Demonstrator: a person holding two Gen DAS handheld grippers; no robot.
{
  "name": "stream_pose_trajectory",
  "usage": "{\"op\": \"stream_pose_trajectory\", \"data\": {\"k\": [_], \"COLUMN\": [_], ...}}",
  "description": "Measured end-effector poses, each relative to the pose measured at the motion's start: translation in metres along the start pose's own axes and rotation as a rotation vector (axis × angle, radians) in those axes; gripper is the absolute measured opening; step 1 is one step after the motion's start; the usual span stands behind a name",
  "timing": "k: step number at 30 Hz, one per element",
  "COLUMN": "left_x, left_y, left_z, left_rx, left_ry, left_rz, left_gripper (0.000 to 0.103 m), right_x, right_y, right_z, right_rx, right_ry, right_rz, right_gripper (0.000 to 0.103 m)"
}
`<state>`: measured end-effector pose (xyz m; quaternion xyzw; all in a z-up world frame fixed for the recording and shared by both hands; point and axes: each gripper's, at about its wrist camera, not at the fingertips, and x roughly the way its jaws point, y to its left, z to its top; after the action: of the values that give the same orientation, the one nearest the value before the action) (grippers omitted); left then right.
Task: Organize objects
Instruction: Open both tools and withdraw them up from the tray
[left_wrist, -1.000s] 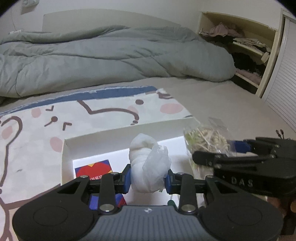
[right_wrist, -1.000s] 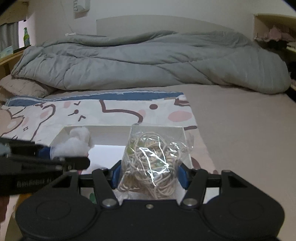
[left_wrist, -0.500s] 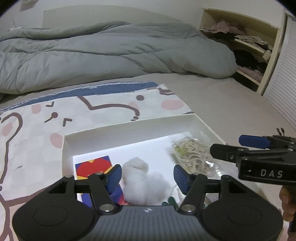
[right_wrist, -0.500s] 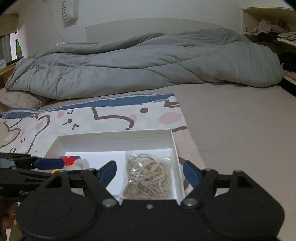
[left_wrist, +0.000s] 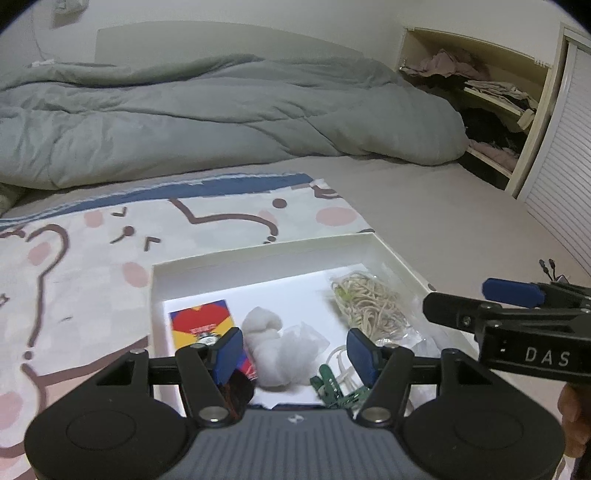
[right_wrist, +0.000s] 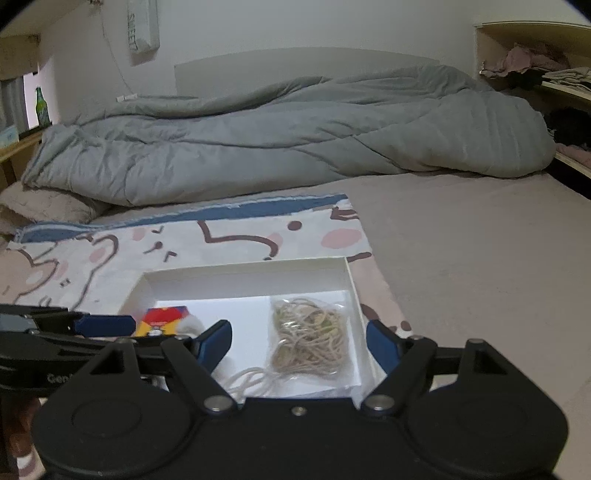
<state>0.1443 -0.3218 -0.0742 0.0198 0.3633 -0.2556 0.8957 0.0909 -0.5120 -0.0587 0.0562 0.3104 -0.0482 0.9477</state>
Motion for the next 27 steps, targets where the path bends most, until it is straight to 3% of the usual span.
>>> {"op": "stream_pose_trajectory", "data": {"k": [15, 27], "left_x": [-0.100, -0.173], "left_y": [0.015, 0.017], "left_z": [-0.015, -0.034], "left_rx": [-0.018, -0.001], "left_ry": [-0.049, -0.116], "left_rz": [0.046, 0.104], "left_gripper": [0.071, 0.096], "right_x": [-0.087, -0.153], "right_y": [0.053, 0.073], "right_z": [-0.009, -0.029], "right_rx": [-0.001, 0.044], "right_ry": [-0.040, -0.097], "right_rz": [-0.030, -0.075], "right_gripper": [0.090, 0.103]}}
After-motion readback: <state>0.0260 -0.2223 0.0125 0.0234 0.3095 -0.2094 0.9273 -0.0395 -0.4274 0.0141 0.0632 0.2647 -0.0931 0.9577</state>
